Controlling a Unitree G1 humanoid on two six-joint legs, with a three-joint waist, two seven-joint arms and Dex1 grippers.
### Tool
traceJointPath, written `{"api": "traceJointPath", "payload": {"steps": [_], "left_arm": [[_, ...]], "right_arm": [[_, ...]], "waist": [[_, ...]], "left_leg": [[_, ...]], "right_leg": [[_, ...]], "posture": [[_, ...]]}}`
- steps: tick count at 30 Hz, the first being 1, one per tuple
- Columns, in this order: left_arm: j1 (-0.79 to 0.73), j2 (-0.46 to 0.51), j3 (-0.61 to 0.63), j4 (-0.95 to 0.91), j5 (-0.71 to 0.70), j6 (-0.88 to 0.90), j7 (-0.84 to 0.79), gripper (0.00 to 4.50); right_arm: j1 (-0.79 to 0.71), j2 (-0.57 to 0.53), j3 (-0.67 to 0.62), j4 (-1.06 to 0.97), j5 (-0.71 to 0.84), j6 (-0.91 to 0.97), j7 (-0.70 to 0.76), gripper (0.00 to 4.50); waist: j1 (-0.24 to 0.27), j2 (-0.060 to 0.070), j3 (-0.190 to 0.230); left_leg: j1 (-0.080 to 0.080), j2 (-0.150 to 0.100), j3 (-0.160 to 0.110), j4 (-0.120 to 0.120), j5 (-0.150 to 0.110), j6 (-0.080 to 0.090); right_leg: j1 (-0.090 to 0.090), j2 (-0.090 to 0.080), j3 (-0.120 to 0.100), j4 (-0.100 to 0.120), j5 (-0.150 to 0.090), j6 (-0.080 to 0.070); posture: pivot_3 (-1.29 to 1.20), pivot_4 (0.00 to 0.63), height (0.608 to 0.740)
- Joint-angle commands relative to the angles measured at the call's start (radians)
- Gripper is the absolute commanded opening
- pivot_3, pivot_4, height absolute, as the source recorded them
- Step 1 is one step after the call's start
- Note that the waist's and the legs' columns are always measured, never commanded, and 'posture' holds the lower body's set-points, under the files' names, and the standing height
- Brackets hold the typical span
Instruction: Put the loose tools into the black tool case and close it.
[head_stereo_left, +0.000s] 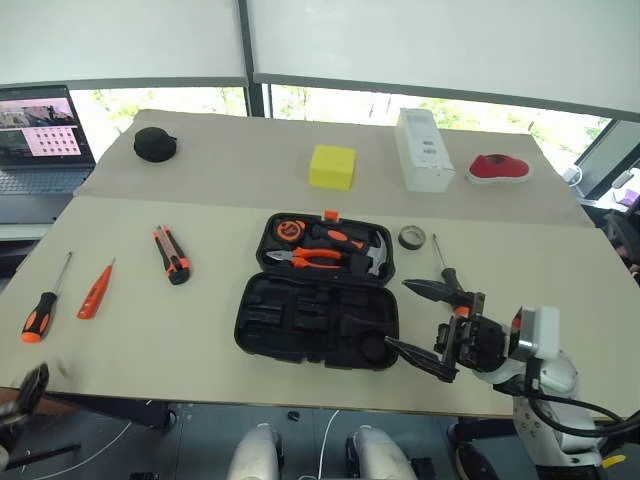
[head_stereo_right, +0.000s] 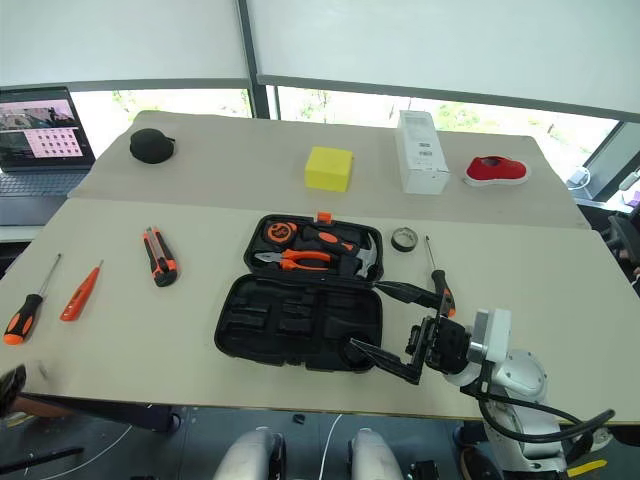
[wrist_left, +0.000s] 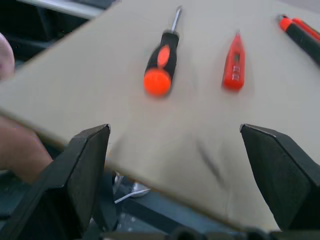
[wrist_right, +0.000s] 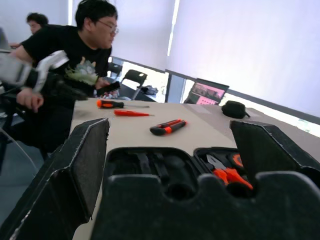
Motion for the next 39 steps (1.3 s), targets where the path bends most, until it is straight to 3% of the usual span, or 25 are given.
{"api": "traceJointPath", "payload": {"steps": [1,5,11,15,21,23,26,29,31,34,39], "left_arm": [[-0.100,0.149,-0.013,0.048,0.012,0.156,0.057,4.48],[-0.330,0.312,-0.167,0.270,0.093,0.286,0.084,4.48],[-0.558,0.370,-0.361,0.526,0.211,0.300,-0.006,4.48],[-0.628,0.377,-0.419,0.614,0.280,0.309,-0.028,3.43],[-0.596,0.365,-0.378,0.592,0.314,0.298,-0.070,1.29],[-0.585,0.354,-0.336,0.578,0.318,0.239,-0.085,0.88],[-0.564,0.327,-0.265,0.541,0.331,-0.013,-0.171,0.88],[-0.562,0.284,-0.231,0.435,0.294,-0.353,-0.425,0.88],[-0.567,0.297,-0.303,0.320,0.248,-0.376,-0.599,0.88],[-0.610,0.335,-0.461,0.223,0.292,-0.426,-0.744,0.88],[-0.857,0.284,-0.799,0.159,0.385,-0.440,-0.883,0.88]], "right_arm": [[-0.033,-0.012,0.018,-0.063,0.036,0.049,-0.009,4.46],[-0.073,-0.007,0.038,-0.063,0.022,0.080,-0.027,4.46],[-0.070,-0.004,0.027,-0.036,0.000,0.060,-0.028,4.46],[-0.055,-0.004,0.012,-0.028,-0.008,0.048,-0.029,4.50],[-0.025,-0.010,-0.012,-0.018,-0.016,0.029,-0.025,4.50],[-0.016,-0.013,-0.021,-0.014,-0.017,0.025,-0.020,4.50],[-0.001,-0.027,-0.047,-0.010,-0.012,0.019,-0.015,4.50],[0.020,-0.063,-0.103,-0.002,-0.002,0.019,-0.006,4.50],[0.026,-0.096,-0.153,0.011,0.006,0.031,-0.010,4.50],[0.048,-0.140,-0.204,0.018,0.014,0.052,-0.007,4.50],[0.126,-0.198,-0.269,0.018,0.009,0.089,-0.003,4.50]], "waist": [[-0.002,0.000,0.000],[-0.007,0.000,0.000],[-0.011,0.000,0.000],[-0.006,0.000,0.000],[-0.007,0.000,0.000],[-0.007,0.000,0.000],[-0.007,0.000,0.000],[-0.003,-0.003,0.000],[0.010,-0.004,0.000],[0.017,-0.001,-0.001],[0.023,0.004,0.000]], "left_leg": [[0.000,0.000,-0.001,0.000,0.000,0.000],[0.000,-0.001,0.000,0.000,0.000,0.000],[-0.004,-0.001,0.001,-0.001,-0.001,-0.002],[-0.005,-0.001,0.005,-0.001,-0.001,-0.002],[-0.005,-0.001,0.005,-0.001,-0.001,-0.002],[-0.005,-0.001,0.005,-0.001,-0.001,-0.002],[-0.005,0.000,0.004,-0.001,-0.001,-0.002],[-0.006,0.001,0.001,-0.001,-0.001,-0.002],[-0.008,0.000,0.000,-0.001,-0.001,-0.003],[-0.007,-0.002,0.001,-0.001,-0.003,-0.007],[-0.008,-0.006,0.010,0.000,0.001,0.002]], "right_leg": [[0.000,0.000,0.000,0.000,0.000,0.000],[0.000,-0.001,0.000,0.000,0.001,0.001],[-0.002,0.000,0.000,0.001,0.001,0.001],[-0.002,0.000,0.000,0.001,0.001,0.001],[-0.002,-0.002,0.000,0.001,0.001,0.001],[-0.002,-0.002,0.000,0.001,0.001,0.001],[-0.002,-0.002,0.000,0.001,0.001,0.001],[-0.002,-0.003,0.000,0.000,0.001,0.000],[-0.002,-0.006,-0.002,-0.001,0.001,0.000],[-0.001,-0.013,-0.003,-0.002,0.001,0.000],[0.001,-0.011,-0.002,-0.002,0.002,0.002]], "posture": [[0.00,0.150,0.740],[0.00,0.150,0.740],[0.00,0.150,0.740],[0.00,0.150,0.740],[0.00,0.150,0.740],[0.00,0.150,0.740],[0.00,0.150,0.740],[0.00,0.150,0.740],[0.00,0.150,0.740],[0.00,0.150,0.740],[0.00,0.150,0.740]]}}
